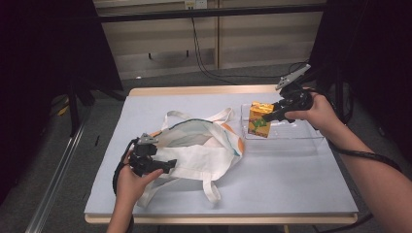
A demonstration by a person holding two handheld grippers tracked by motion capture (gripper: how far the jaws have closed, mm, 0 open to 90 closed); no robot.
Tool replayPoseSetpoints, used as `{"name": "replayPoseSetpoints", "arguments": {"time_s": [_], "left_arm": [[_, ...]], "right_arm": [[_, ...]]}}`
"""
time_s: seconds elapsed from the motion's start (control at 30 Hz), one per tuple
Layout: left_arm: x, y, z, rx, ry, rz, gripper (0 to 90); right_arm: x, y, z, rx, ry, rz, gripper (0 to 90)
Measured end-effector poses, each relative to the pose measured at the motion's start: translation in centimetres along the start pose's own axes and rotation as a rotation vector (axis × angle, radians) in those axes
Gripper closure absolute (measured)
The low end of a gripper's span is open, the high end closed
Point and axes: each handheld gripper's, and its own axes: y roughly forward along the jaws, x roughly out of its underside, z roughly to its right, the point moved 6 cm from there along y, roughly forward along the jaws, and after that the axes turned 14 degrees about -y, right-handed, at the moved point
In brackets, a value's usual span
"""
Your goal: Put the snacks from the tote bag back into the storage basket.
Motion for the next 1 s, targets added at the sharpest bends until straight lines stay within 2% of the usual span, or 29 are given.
{"name": "replayPoseSetpoints", "arguments": {"time_s": [0.1,0.33,0.43,0.53,0.67,0.83,1.0], "left_arm": [[0.0,0.1,0.0,0.0,-0.009,0.01,13.3],[0.1,0.2,-0.1,-0.002,-0.003,-0.006,13.3],[0.1,0.3,0.0,0.0,-0.012,0.005,13.3],[0.1,0.3,0.0,-0.001,-0.006,0.001,13.3],[0.2,0.3,0.0,-0.003,-0.014,0.009,13.3],[0.3,0.0,-0.3,-0.008,-0.009,-0.007,13.3],[0.1,0.2,-0.1,-0.004,-0.019,0.012,13.3]], "right_arm": [[0.2,0.4,0.0,-0.003,-0.018,-0.008,50.8],[0.7,1.2,-0.2,-0.022,-0.017,-0.023,50.7],[1.0,1.6,-0.4,-0.035,-0.024,-0.028,50.7],[1.2,2.1,-0.5,-0.036,-0.048,-0.03,50.7],[1.4,2.6,-0.5,-0.044,-0.057,-0.031,50.7],[1.6,3.2,-0.8,-0.058,-0.064,-0.036,50.7],[2.0,3.7,-0.7,-0.062,-0.081,-0.02,50.6]]}}
